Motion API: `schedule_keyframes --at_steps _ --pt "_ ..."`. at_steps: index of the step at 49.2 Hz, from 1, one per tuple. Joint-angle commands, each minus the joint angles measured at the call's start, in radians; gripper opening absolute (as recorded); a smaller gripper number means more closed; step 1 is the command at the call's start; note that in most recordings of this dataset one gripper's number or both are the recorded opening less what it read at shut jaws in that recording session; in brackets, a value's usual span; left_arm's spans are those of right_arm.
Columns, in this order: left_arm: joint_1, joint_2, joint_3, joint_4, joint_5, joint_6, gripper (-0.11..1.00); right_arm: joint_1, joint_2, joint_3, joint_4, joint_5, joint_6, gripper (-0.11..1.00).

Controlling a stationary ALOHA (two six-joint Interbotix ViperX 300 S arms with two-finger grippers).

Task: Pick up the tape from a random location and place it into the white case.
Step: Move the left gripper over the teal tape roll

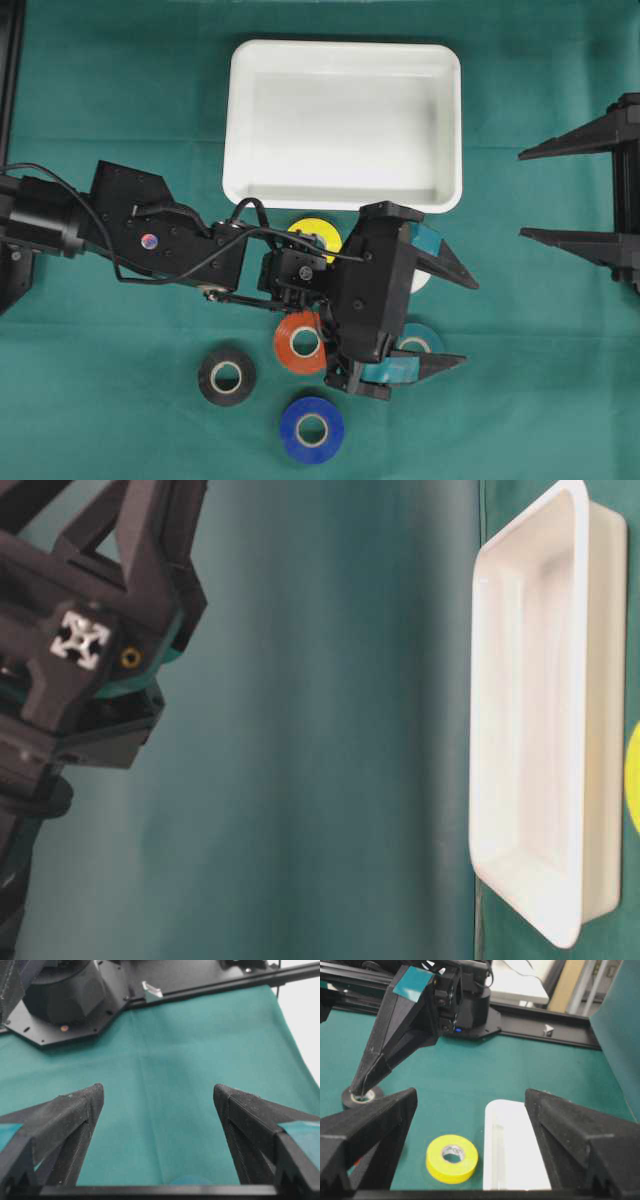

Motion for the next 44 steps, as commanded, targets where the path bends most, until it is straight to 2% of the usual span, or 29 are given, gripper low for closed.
schedule_keyframes --at_steps 1,12,19,25,35,44 --pt "0.005 -0.017 -0.029 0.003 0.008 -0.002 0.97 -0.002 0.008 -0.028 -0.002 -0.005 -0.002 0.91" --pt "0.006 0.0 -0.067 0.002 0.124 -0.005 0.97 -0.002 0.009 -0.028 -0.002 -0.005 -0.002 0.91" --pt "0.006 0.041 -0.15 0.005 0.282 0.006 0.97 -0.002 0.015 -0.026 -0.003 -0.005 -0.002 0.91" --pt "0.005 0.081 -0.236 0.006 0.448 0.048 0.97 -0.002 0.026 -0.026 -0.002 -0.005 -0.002 0.91" --pt "0.0 0.132 -0.348 0.006 0.641 0.089 0.97 -0.002 0.029 -0.029 -0.002 -0.005 0.0 0.91" --pt "0.0 0.15 -0.387 0.006 0.698 0.098 0.97 -0.002 0.029 -0.031 -0.002 -0.005 0.0 0.91"
